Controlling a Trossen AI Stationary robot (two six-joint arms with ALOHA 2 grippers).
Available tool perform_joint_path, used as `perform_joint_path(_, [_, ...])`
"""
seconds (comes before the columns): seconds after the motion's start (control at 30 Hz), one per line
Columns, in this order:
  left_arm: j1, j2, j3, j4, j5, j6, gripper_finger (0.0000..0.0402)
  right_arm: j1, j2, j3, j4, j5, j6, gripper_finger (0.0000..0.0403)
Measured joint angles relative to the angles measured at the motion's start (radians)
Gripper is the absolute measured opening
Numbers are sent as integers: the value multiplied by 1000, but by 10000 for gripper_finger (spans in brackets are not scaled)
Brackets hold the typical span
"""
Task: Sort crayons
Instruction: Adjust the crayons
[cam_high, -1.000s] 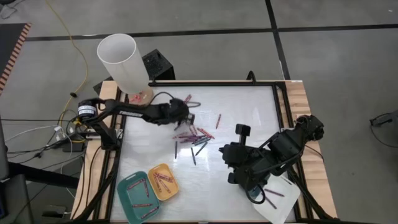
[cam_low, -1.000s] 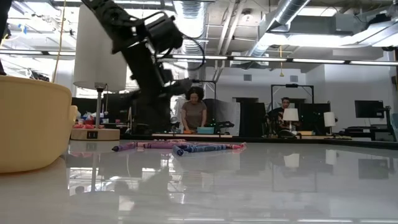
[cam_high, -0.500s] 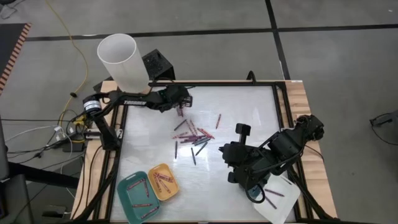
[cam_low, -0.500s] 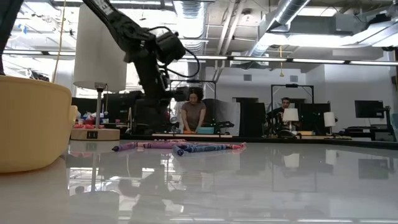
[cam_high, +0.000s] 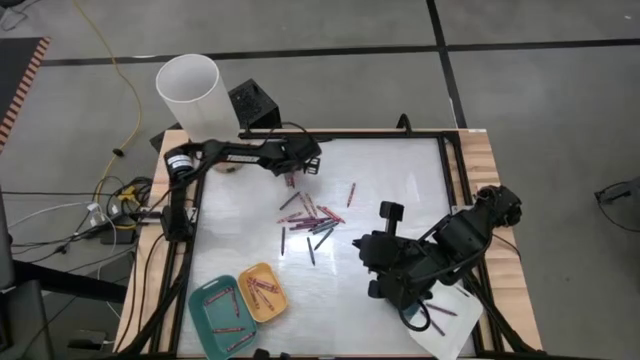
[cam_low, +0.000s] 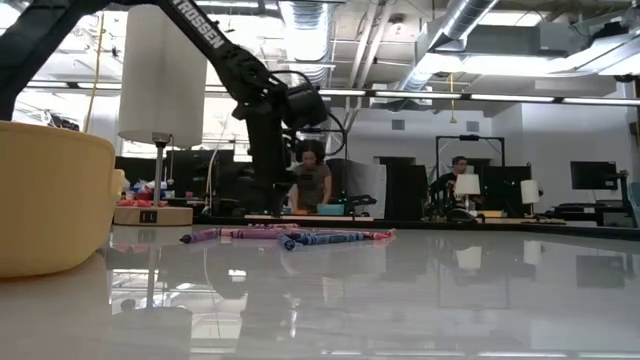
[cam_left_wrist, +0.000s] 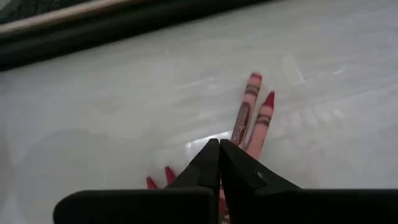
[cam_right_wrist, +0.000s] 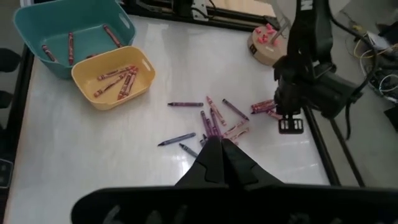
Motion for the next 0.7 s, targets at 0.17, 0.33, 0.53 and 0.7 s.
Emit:
perform_joint_path(0.17, [3, 22, 4, -1, -13, 7, 0, 11, 0, 0, 0, -1, -1, 0])
perform_joint_path(0.33, [15, 38, 3, 7, 22, 35, 0, 21, 0, 0, 3, 0, -1, 0])
perform_joint_path(0.53, [12, 57, 7, 28, 30, 80, 0, 26, 0, 0, 6, 0, -2, 0])
perform_joint_path(0.7, [0, 58, 7, 25, 44, 152, 0, 26, 0, 0, 8, 0, 4, 0])
